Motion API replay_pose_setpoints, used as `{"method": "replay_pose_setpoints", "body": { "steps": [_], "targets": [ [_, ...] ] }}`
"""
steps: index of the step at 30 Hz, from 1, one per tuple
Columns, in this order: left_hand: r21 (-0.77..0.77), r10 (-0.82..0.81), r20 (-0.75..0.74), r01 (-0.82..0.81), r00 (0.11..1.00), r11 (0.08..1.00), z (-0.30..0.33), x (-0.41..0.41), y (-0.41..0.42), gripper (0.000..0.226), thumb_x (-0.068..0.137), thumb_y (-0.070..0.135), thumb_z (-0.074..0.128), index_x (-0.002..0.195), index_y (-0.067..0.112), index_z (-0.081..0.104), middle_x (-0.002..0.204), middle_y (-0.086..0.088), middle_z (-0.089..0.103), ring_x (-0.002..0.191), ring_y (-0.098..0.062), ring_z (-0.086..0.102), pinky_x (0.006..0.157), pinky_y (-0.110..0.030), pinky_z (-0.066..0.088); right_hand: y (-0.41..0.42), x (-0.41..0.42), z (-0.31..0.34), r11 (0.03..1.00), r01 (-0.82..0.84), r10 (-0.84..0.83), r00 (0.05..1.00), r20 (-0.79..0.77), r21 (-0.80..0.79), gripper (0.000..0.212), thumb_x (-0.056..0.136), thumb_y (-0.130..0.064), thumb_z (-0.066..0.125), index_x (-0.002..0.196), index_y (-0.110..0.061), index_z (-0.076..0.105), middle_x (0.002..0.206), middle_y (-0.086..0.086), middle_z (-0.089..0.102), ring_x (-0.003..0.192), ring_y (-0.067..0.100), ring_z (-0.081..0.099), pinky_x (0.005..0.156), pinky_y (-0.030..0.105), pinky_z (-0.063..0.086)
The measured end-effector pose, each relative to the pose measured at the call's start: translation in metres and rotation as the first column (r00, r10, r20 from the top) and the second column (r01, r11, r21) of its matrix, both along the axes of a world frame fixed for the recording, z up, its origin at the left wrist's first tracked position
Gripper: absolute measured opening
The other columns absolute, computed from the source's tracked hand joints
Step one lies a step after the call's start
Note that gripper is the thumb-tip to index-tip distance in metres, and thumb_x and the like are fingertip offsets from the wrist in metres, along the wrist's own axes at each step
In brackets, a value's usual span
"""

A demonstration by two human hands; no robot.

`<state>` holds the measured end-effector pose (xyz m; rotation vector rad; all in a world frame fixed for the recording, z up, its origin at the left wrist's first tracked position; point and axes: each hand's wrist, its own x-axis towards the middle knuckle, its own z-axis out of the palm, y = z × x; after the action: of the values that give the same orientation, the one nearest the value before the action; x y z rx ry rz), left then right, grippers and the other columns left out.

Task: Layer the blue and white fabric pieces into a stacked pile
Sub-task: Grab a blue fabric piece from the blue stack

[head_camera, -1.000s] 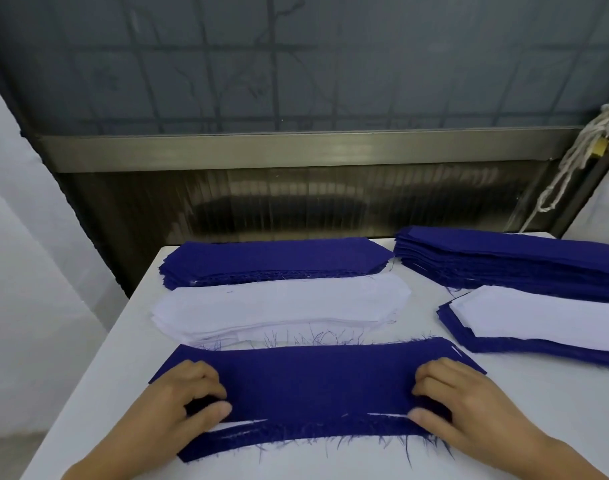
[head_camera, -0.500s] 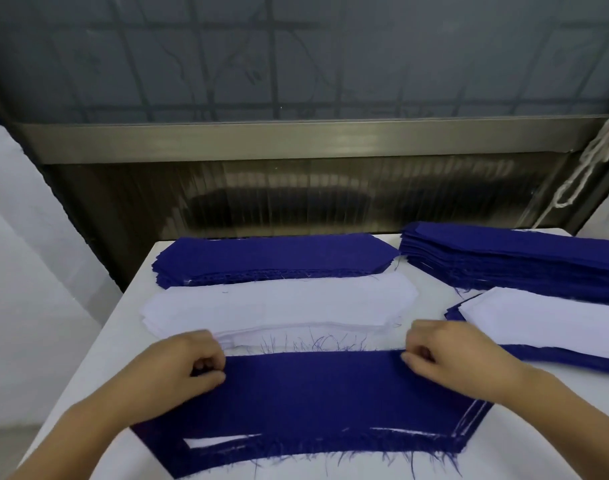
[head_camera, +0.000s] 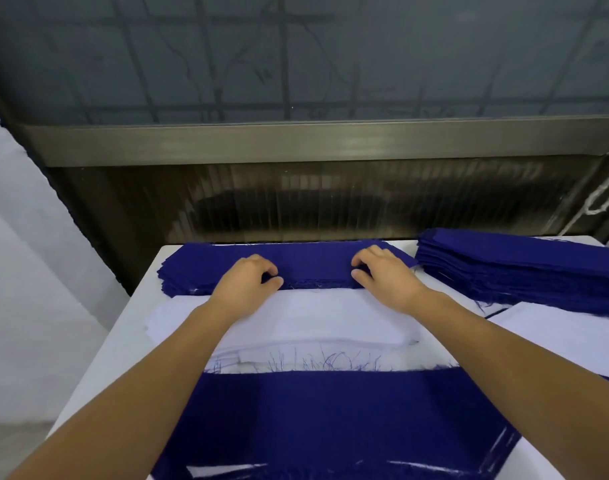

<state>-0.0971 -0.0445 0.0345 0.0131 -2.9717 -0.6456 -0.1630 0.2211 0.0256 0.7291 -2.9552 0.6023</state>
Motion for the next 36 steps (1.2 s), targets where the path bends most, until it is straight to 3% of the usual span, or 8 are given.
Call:
{"method": "replay_pose_setpoints", "body": {
  "steps": [6,14,17,21,23,26,28,36],
  "targets": [
    [0.013,0.010,0.028,-0.011,1.000,1.000,-0.006,-0.016,0.000,0.033,0.096,0.036,0.054,0.126,0.023,0.059,0.118,0.003,0.057,0.107,-0.015,0.052,0.097,-0.037,0.047,0.001,-0.018,-0.012,1.000,0.014,-0.014,1.000,0.024,0.000,0.019,0.094,-0.035,0.059,0.111,-0.027,0.056,0.114,-0.007,0.049,0.105,0.012,0.046,0.093,0.028,0.040],
    [0.008,-0.042,0.072,0.042,0.997,0.999,-0.007,-0.031,0.006,0.036,0.094,0.027,0.060,0.129,0.028,0.057,0.115,0.008,0.051,0.109,-0.013,0.047,0.101,-0.037,0.043,0.001,-0.031,-0.008,0.999,-0.032,0.031,0.996,0.079,0.007,0.008,0.093,-0.034,0.061,0.097,-0.030,0.054,0.104,-0.010,0.050,0.097,0.011,0.048,0.079,0.022,0.040],
    [0.011,-0.172,0.048,0.172,0.984,0.985,-0.009,-0.033,0.013,0.036,0.096,0.011,0.054,0.130,0.024,0.058,0.132,0.007,0.050,0.123,-0.012,0.043,0.108,-0.025,0.032,0.000,-0.035,-0.005,0.999,-0.032,0.035,0.991,0.127,-0.019,0.005,0.094,-0.032,0.060,0.093,-0.028,0.056,0.100,-0.008,0.052,0.093,0.011,0.050,0.075,0.020,0.040],
    [0.051,-0.230,0.060,0.227,0.971,0.973,-0.011,-0.035,0.017,0.043,0.094,-0.003,0.047,0.127,0.021,0.060,0.136,0.008,0.051,0.127,-0.008,0.042,0.103,-0.012,0.025,0.001,-0.038,-0.003,0.994,-0.035,0.057,0.975,0.214,-0.104,0.008,0.094,-0.029,0.061,0.087,-0.029,0.057,0.093,-0.009,0.053,0.086,0.011,0.053,0.071,0.018,0.039],
    [0.115,-0.207,0.064,0.199,0.976,0.973,-0.010,-0.037,0.019,0.036,0.094,0.001,0.050,0.121,0.021,0.064,0.129,0.009,0.055,0.120,-0.008,0.047,0.100,-0.015,0.032,0.002,-0.039,-0.003,0.993,-0.029,0.057,0.969,0.240,-0.118,0.008,0.095,-0.029,0.059,0.087,-0.030,0.058,0.094,-0.010,0.054,0.087,0.010,0.054,0.070,0.015,0.039],
    [0.189,-0.165,0.046,0.154,0.985,0.970,-0.007,-0.042,0.027,0.014,0.091,0.028,0.065,0.104,0.025,0.068,0.109,0.013,0.057,0.103,-0.007,0.055,0.086,-0.019,0.042,0.002,-0.041,-0.002,0.992,-0.021,0.053,0.963,0.264,-0.123,0.009,0.098,-0.030,0.054,0.090,-0.030,0.060,0.096,-0.012,0.055,0.088,0.009,0.055,0.069,0.013,0.038],
    [0.191,-0.147,0.050,0.135,0.988,0.972,-0.006,-0.044,0.032,0.017,0.085,0.036,0.070,0.099,0.026,0.067,0.105,0.013,0.057,0.097,-0.007,0.055,0.084,-0.022,0.045,0.002,-0.044,-0.002,0.991,-0.009,0.046,0.959,0.279,-0.131,0.012,0.099,-0.031,0.052,0.092,-0.029,0.061,0.098,-0.011,0.057,0.092,0.009,0.056,0.072,0.014,0.039],
    [0.129,-0.147,0.025,0.142,0.989,0.981,0.000,-0.045,0.036,0.015,0.094,0.029,0.059,0.104,0.021,0.068,0.108,0.006,0.061,0.097,-0.011,0.058,0.089,-0.032,0.050,0.000,-0.041,-0.001,0.992,0.004,0.028,0.968,0.251,-0.124,0.018,0.099,-0.033,0.050,0.098,-0.022,0.064,0.103,-0.004,0.060,0.092,0.010,0.056,0.078,0.021,0.045]
  ]
}}
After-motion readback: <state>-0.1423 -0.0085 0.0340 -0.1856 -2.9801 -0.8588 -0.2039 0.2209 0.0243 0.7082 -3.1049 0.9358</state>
